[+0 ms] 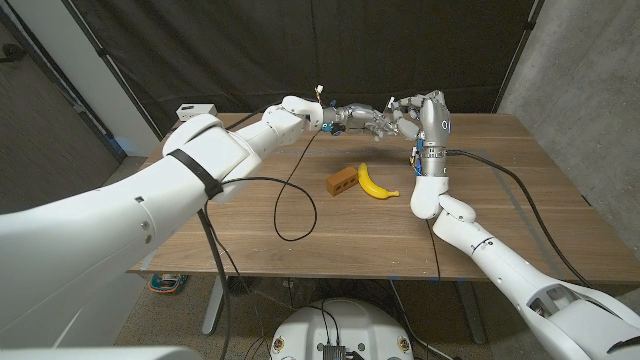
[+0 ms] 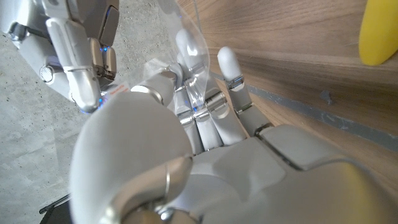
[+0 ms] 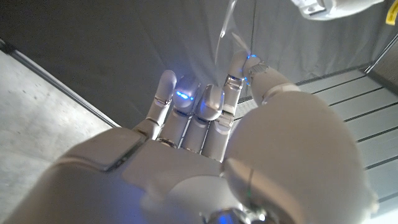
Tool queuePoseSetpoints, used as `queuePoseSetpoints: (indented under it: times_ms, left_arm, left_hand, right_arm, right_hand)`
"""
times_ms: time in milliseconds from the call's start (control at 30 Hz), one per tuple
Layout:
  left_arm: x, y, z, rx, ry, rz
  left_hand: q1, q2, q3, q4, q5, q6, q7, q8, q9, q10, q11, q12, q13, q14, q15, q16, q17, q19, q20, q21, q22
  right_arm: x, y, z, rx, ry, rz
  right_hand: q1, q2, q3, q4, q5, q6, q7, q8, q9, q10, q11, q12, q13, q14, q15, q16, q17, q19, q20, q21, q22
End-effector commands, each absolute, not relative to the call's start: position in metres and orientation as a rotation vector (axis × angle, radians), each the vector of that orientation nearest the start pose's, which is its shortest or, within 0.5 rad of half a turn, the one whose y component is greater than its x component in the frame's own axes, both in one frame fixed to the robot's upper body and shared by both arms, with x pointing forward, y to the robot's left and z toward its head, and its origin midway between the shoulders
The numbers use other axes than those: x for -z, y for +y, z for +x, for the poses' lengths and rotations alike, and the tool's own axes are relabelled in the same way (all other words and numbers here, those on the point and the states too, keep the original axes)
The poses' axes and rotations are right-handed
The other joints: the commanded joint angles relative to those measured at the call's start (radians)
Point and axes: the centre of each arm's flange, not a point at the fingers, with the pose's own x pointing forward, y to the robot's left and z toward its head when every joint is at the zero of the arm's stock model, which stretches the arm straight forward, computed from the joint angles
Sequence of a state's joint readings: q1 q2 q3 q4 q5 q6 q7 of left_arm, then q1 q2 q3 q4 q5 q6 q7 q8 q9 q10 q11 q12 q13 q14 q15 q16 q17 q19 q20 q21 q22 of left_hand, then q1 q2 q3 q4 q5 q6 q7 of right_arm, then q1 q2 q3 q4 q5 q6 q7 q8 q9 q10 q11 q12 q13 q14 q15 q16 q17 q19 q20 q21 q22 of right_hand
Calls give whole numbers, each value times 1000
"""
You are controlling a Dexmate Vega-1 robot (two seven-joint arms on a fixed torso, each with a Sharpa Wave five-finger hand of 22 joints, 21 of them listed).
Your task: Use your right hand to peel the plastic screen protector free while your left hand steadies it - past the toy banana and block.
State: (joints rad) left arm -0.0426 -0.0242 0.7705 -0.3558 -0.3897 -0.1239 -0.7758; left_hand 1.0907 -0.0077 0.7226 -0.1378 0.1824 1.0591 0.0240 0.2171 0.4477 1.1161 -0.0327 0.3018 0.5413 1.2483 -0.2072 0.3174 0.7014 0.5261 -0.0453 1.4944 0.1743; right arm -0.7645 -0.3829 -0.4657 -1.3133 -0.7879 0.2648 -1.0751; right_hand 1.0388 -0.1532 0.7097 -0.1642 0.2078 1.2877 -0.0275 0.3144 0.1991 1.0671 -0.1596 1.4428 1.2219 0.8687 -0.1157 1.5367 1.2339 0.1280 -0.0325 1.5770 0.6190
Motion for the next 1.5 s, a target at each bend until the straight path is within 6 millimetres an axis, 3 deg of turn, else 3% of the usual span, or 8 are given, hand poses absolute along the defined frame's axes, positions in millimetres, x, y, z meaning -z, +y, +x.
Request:
queuePoseSetpoints:
  times_ms: [33, 200, 900, 1167, 1500]
  left_arm:
    - [-134, 14, 696, 999, -263, 468]
    - [-133, 14, 696, 1000, -253, 451]
    - [-132, 16, 697, 1003, -245, 435]
    - [-133, 17, 700, 968, -258, 451]
    - [-134, 18, 701, 951, -265, 458]
  left_hand:
    - [3, 8, 2, 2, 4, 58, 53, 6, 2, 115, -100, -3, -2, -4, -10, -4, 2, 3, -113, 4, 3]
    - [2, 10, 4, 3, 5, 57, 54, 4, 1, 115, -103, -2, 1, -3, -9, -5, 1, 5, -113, 5, 3]
    - [1, 9, 4, 4, 5, 58, 56, 4, 2, 116, -102, -1, 2, -1, -8, -6, 2, 3, -112, 4, 3]
    - [1, 10, 3, 3, 5, 56, 52, 5, 5, 114, -97, -2, 4, 0, -8, -7, 2, 3, -113, 4, 3]
    - [1, 12, 3, 4, 4, 51, 54, 4, 7, 108, -100, -3, 6, -4, -7, -8, 4, 0, -112, 3, 3]
  right_arm:
    - [-28, -194, 597, 773, -1416, -1002]
    - [-22, -191, 602, 779, -1417, -1088]
    - [-13, -182, 597, 739, -1413, -975]
    - [-12, -181, 589, 683, -1411, -757]
    - [-11, -189, 583, 676, -1372, -619]
  right_hand:
    - [36, 22, 21, -10, 6, 32, -24, -2, 1, 17, -30, 10, -1, 11, -100, 3, 3, 1, -22, -1, 4]
    - [34, 18, 22, -9, 8, 34, -27, -5, -1, 16, -31, 12, -2, 10, -100, 3, 3, 4, -32, -1, 6]
    - [26, 7, 23, -7, 8, 57, -29, -12, -9, 39, -31, 46, 10, 15, -100, 5, 5, -2, -37, -2, 14]
    - [23, 5, 23, -6, 7, 58, -32, -17, -10, 42, -30, 60, 14, 17, -99, 8, 6, -20, -34, -5, 17]
    - [16, 8, 25, -2, 7, 56, -36, -20, -5, 47, -29, 79, 16, 14, -99, 8, 6, -40, -23, -5, 21]
